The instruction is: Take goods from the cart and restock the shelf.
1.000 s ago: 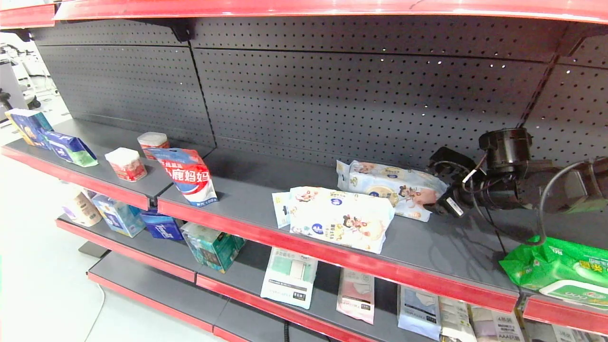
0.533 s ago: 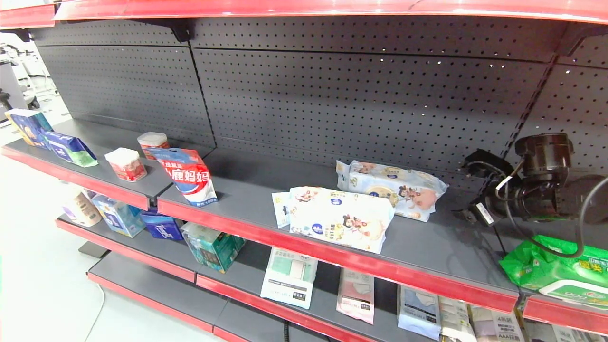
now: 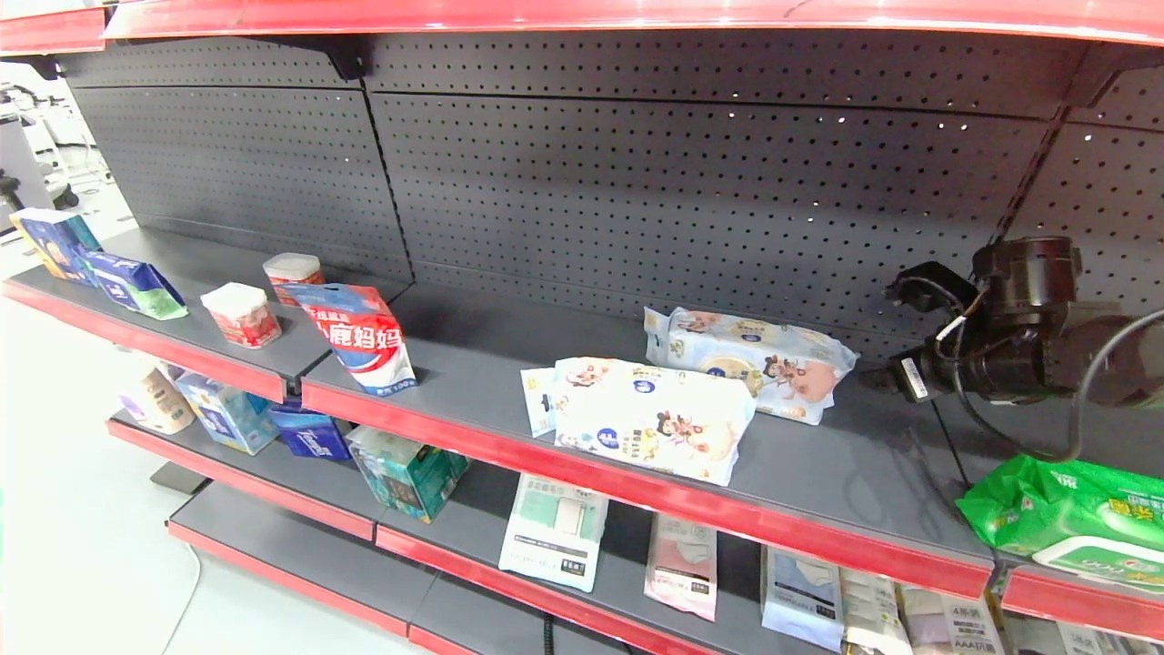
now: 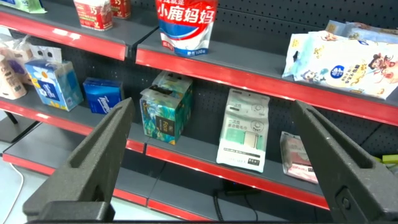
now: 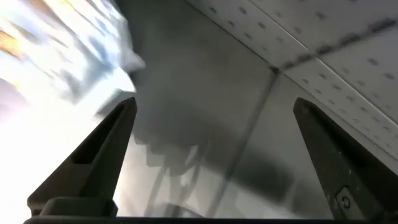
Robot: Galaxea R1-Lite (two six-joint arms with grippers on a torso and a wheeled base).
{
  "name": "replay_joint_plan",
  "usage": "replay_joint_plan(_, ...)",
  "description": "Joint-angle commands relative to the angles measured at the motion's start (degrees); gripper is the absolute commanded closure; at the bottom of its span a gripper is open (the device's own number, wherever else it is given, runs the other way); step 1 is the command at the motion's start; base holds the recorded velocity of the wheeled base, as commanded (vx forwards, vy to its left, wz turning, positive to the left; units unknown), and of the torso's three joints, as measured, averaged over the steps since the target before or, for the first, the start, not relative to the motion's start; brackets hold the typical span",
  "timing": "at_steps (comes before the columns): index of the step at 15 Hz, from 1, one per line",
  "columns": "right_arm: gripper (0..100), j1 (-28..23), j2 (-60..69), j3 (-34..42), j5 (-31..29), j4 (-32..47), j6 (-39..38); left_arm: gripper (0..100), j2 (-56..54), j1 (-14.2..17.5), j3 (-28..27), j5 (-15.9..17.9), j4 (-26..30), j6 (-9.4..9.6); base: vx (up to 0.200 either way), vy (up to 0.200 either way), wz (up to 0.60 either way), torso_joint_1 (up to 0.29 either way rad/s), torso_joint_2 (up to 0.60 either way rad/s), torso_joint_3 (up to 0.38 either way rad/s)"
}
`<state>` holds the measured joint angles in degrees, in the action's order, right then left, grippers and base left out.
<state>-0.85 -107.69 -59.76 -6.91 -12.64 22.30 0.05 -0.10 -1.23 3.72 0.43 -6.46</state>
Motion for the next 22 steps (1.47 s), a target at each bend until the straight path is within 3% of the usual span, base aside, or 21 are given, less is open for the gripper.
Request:
replay_joint_plan(1,0,1.8,-2.0,-2.1,0.0,-0.1,-1.0,0,0.0,0.0,0.0,0.0,0.0,-0.04,0.000,0.000,0.00,0.000,0.00,0.000)
replay_joint_plan(18,0,7.5,-5.4,-8.9,-0.1,-0.2,-1.0,0,0.0,0.0,0.0,0.0,0.0,0.04,0.000,0.000,0.00,0.000,0.00,0.000)
replay_joint_plan(22,0,6.5,-4.1,-7.5,-0.7,-0.1,-1.0,0,0.0,0.0,0.0,0.0,0.0,-0.04,0.000,0.000,0.00,0.000,0.00,0.000)
